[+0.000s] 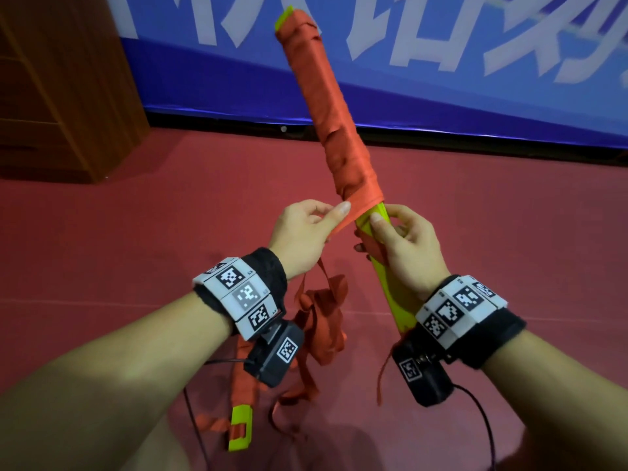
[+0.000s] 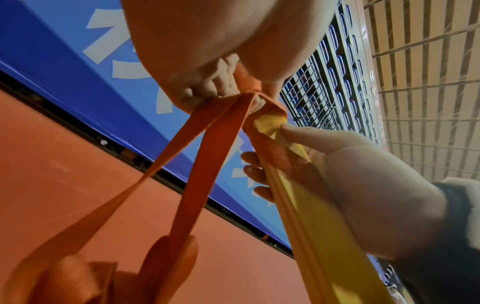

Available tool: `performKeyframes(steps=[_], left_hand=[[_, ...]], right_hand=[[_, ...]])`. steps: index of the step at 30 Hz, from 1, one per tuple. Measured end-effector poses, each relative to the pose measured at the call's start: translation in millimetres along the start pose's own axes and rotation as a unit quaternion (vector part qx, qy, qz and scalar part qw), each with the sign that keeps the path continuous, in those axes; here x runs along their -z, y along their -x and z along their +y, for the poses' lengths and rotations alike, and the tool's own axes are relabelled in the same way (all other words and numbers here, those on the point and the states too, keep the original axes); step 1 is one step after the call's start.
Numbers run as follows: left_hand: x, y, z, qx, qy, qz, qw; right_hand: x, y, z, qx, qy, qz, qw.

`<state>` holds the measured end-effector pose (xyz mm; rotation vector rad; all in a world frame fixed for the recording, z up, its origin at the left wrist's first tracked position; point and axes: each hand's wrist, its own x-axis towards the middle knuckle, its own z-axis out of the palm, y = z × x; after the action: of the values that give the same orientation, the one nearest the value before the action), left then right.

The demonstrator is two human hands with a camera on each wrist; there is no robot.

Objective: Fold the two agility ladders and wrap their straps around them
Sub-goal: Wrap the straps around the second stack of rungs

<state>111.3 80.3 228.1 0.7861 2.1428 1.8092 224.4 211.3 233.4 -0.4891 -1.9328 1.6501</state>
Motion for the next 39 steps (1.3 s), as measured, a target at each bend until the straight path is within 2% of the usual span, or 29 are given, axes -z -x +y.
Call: performKeyframes(steps=[7, 13, 15, 17, 19, 21, 24, 29, 32, 35, 39], left_hand=[[-5, 1, 2, -0.045, 0.069, -0.032, 0.996], [-7, -1, 7, -0.009, 0.121, -0.095, 0.988], [-7, 2, 8, -0.017, 0.118, -0.085, 0.989], [-7, 6, 9, -0.025, 0.119, -0.067, 0.99], [-7, 8, 8, -0.023, 0.121, -0.051, 0.991], [-9, 7, 5, -0.022, 0.107, -0.019, 0.994], [-12, 6, 6, -0.025, 0.1, 0.025, 0.994], [-14, 2, 7, -0.021, 0.054, 0.098, 0.994], [-14, 4, 9, -0.028, 0.022, 0.121, 0.992], [-15, 4, 4, -0.036, 0.04, 0.111, 0.992], [-15, 5, 2, -0.022, 0.067, 0.096, 0.993]], right_hand=[[2, 1, -3, -0.03, -0.056, -0.039, 0.997], [3, 2, -5, -0.023, -0.06, -0.068, 0.996], [4, 3, -3, -0.006, -0.011, -0.086, 0.996], [8, 1, 0, 0.036, 0.092, -0.093, 0.991], [12, -1, 1, 0.07, 0.222, -0.094, 0.968], [15, -2, 0, 0.082, 0.303, -0.068, 0.947], [14, -1, -1, 0.083, 0.338, -0.019, 0.937], [5, 4, 4, 0.107, 0.337, 0.039, 0.935], [1, 9, 4, 0.121, 0.357, 0.034, 0.926], [-1, 12, 7, 0.127, 0.365, 0.024, 0.922], [0, 11, 5, 0.096, 0.401, -0.011, 0.911]])
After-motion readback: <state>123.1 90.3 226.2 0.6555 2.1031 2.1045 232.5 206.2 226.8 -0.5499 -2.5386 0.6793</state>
